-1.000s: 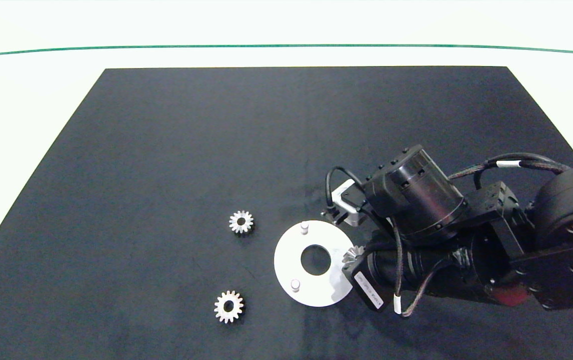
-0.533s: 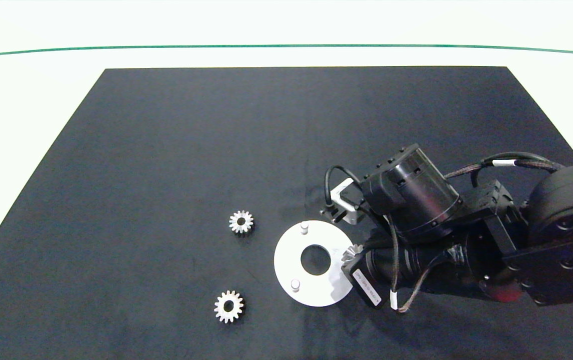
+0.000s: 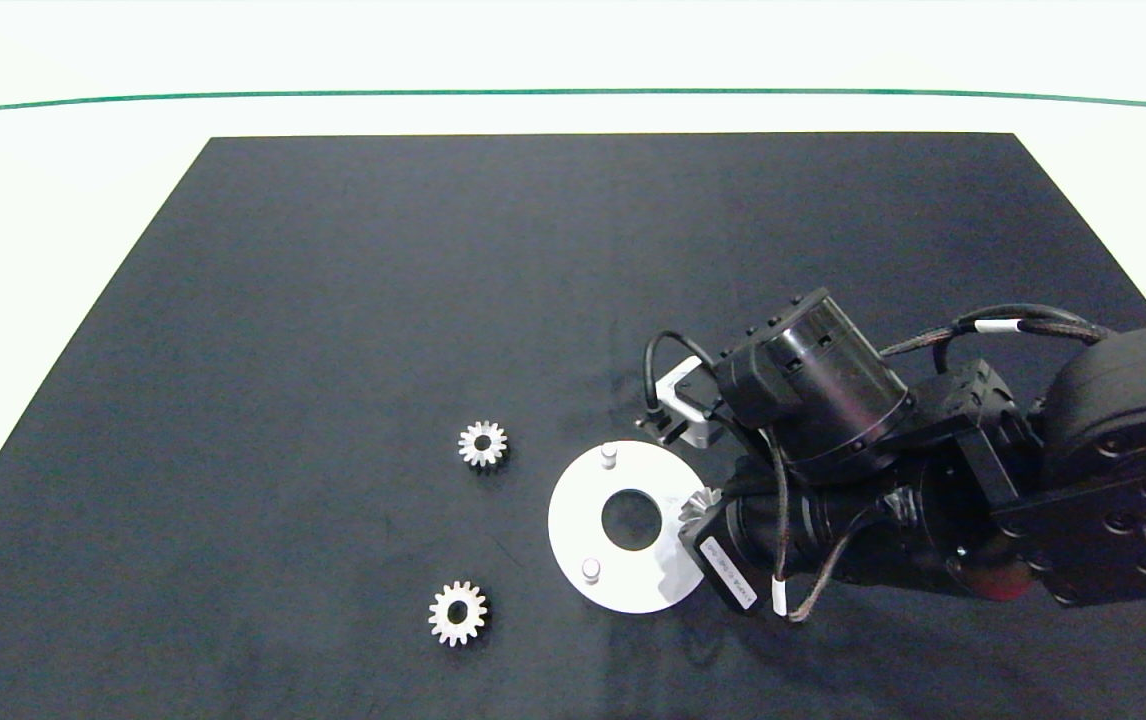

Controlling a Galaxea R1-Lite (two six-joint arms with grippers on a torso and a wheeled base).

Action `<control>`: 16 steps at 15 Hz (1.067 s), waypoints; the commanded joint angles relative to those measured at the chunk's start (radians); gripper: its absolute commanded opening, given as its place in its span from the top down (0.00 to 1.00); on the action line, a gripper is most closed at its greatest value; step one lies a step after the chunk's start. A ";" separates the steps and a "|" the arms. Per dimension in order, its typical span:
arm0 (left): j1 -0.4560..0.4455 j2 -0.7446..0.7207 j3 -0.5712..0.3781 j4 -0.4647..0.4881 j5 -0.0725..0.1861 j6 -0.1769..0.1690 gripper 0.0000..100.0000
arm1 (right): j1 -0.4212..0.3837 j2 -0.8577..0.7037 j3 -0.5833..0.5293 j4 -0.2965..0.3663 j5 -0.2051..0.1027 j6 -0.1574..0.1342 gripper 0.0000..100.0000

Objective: Install three planetary gears onto the carrier pins

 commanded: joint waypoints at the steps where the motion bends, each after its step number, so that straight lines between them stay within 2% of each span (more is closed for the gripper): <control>1: 0.000 0.005 -0.004 0.000 0.000 0.001 0.00 | 0.001 0.001 0.000 0.003 -0.002 -0.001 0.84; 16: -0.002 0.005 -0.006 0.000 0.000 0.007 0.00 | -0.007 0.009 -0.009 0.003 0.000 0.001 0.84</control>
